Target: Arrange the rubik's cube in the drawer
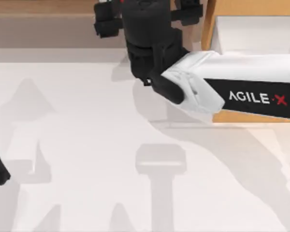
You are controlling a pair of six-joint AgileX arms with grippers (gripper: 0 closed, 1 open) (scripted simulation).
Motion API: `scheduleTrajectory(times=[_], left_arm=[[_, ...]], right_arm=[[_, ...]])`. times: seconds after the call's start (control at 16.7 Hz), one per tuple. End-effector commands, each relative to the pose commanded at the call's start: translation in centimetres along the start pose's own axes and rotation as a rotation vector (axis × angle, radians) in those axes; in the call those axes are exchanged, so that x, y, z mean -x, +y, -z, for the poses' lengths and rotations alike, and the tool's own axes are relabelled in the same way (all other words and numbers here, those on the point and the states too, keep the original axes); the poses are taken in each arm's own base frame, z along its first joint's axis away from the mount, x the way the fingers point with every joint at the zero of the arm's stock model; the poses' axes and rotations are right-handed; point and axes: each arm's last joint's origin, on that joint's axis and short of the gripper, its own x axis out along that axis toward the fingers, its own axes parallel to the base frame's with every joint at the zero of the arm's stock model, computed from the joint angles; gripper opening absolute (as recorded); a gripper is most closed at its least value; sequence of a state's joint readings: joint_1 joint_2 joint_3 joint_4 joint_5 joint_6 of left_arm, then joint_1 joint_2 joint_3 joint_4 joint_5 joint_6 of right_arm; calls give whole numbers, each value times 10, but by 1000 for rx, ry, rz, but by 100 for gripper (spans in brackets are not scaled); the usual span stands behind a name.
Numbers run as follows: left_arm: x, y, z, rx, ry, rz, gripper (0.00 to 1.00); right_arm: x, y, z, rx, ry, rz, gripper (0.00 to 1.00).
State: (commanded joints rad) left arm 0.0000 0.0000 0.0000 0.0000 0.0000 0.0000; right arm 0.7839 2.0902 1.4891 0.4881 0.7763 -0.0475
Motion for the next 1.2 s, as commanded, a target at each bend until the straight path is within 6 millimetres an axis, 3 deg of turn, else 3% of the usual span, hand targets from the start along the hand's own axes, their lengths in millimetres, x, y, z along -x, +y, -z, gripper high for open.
scheduleTrajectory(times=[0.18, 0.42, 0.96, 1.2], left_arm=[[0, 0, 0, 0, 0, 0, 100], [0, 0, 0, 0, 0, 0, 100], [0, 0, 0, 0, 0, 0, 100], [0, 0, 0, 0, 0, 0, 100]], right_arm=[[-19, 42, 32, -44, -21, 16, 100], [-34, 70, 54, -120, -62, 37, 100], [-41, 73, 59, -134, -67, 45, 100], [-62, 76, 57, -137, -69, 42, 100]])
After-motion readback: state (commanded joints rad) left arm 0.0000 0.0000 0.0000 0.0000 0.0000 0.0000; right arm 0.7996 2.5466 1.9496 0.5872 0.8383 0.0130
